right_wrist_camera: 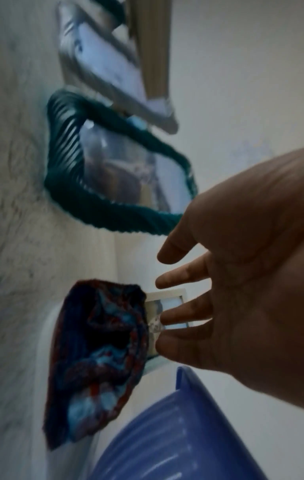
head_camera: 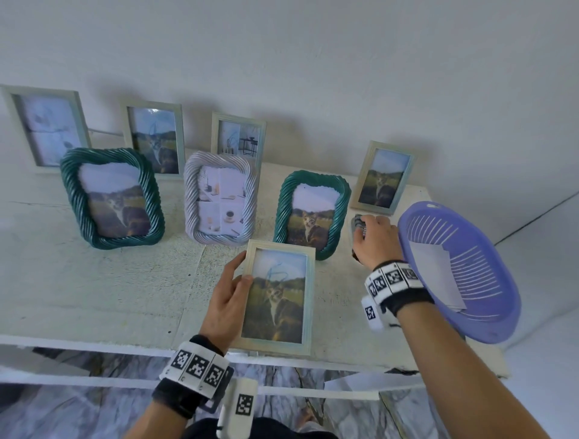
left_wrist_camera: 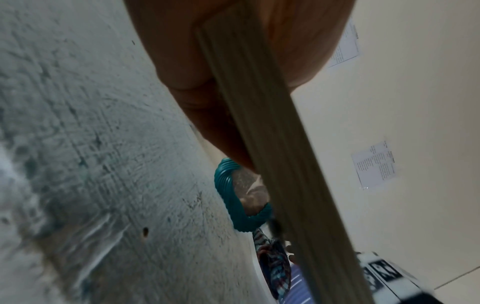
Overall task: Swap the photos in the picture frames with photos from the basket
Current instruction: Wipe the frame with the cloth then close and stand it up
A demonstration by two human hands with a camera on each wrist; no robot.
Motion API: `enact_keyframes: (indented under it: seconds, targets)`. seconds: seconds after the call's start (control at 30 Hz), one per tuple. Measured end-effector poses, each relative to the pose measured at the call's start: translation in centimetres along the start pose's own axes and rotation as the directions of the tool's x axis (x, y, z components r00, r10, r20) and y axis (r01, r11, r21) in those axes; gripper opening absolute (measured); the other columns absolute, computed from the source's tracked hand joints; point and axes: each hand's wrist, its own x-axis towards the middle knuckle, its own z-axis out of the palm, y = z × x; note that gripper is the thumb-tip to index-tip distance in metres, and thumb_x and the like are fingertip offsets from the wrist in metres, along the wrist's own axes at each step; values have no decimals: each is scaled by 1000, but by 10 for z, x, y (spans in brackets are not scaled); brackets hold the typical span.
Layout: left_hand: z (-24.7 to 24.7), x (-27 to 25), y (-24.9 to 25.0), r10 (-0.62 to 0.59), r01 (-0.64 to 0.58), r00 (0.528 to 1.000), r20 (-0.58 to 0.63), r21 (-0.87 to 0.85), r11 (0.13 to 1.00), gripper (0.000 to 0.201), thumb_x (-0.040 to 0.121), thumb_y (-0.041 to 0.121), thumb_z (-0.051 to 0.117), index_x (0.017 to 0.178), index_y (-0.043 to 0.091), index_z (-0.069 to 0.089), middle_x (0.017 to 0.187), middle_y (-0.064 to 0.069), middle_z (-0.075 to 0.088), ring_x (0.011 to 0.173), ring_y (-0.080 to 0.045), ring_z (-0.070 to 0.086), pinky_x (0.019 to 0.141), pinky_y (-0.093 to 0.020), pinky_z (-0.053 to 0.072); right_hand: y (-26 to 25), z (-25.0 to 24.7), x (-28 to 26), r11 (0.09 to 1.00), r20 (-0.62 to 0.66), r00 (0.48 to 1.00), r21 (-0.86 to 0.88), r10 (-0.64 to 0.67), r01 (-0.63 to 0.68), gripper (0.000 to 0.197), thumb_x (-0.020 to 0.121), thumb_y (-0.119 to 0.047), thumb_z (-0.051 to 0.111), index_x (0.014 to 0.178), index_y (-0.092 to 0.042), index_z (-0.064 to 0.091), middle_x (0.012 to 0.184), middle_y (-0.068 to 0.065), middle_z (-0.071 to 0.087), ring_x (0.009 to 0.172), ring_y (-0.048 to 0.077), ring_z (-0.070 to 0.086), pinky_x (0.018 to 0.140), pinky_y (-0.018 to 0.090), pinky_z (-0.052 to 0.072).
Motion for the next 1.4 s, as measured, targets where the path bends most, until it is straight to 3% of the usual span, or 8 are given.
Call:
enact_keyframes:
  seconds: [0.17, 0.6, 0.77, 0.9, 1.1, 1.2, 1.27, 1.4]
  targets:
    - [-6, 0, -3, 39, -38, 999, -20, 48, 998, 39, 104, 12, 38, 138, 31, 44, 97, -25, 65, 89, -49, 60, 81, -60, 54, -4, 12, 22, 976, 164, 976, -185, 144, -113, 35, 98, -22, 42, 127, -5, 54, 135, 20, 50, 122, 40, 47, 99, 44, 41]
    - [-8, 8, -2, 130, -131, 991, 11, 47, 990, 50, 91, 48, 47, 140, 47, 41, 109, -20, 67, 105, -37, 64, 96, -58, 48, 4, -1, -16, 999, 24, 999, 29, 30, -31, 38, 92, -10, 52, 130, -8, 54, 119, 19, 62, 107, 36, 59, 90, 39, 48]
    - [-9, 13, -6, 145, -147, 989, 34, 71, 987, 53, 90, 55, 48, 142, 49, 38, 91, -40, 52, 81, -38, 56, 81, -73, 45, -14, -25, -78, 984, -144, 990, 178, 12, 14, 37, 92, -10, 54, 129, -5, 55, 115, 19, 60, 97, 32, 59, 78, 33, 49]
    - [-7, 15, -5, 164, -169, 985, 48, 124, 978, 54, 91, 54, 46, 144, 46, 36, 88, -39, 51, 76, -57, 53, 73, -71, 45, -51, -24, -124, 951, -196, 965, 221, -175, 217, 37, 86, -12, 58, 123, -12, 57, 118, 9, 60, 87, 21, 58, 67, 25, 48]
    - [-3, 14, -7, 230, -235, 972, 48, 223, 946, 56, 95, 50, 41, 149, 34, 34, 80, -27, 59, 67, -46, 56, 63, -58, 52, -87, 6, -137, 970, -59, 970, 53, -235, 238, 42, 85, -34, 62, 126, -27, 56, 129, 2, 51, 94, 28, 51, 59, 34, 53]
    - [-4, 11, -4, 262, -260, 965, 26, 244, 934, 54, 96, 45, 42, 148, 29, 37, 67, -13, 56, 54, -30, 50, 54, -44, 50, -96, 10, -136, 978, -37, 977, 24, -208, 209, 47, 83, -24, 70, 128, -25, 56, 130, 6, 47, 88, 29, 53, 56, 36, 56]
    - [-2, 11, -2, 263, -264, 964, 39, 251, 931, 55, 96, 45, 41, 148, 28, 37, 78, -19, 63, 63, -38, 57, 60, -52, 52, -103, 9, -138, 974, -20, 973, 0, -228, 228, 54, 73, -12, 75, 125, -20, 59, 124, 7, 49, 89, 29, 52, 55, 33, 55]
    - [-4, 15, -1, 237, -238, 971, 32, 231, 944, 53, 97, 32, 41, 149, 20, 37, 104, -11, 71, 94, -21, 69, 84, -48, 57, -110, 7, -152, 926, 56, 924, 11, -378, 378, 58, 63, -11, 80, 117, -19, 62, 114, 3, 51, 92, 26, 53, 52, 27, 55]
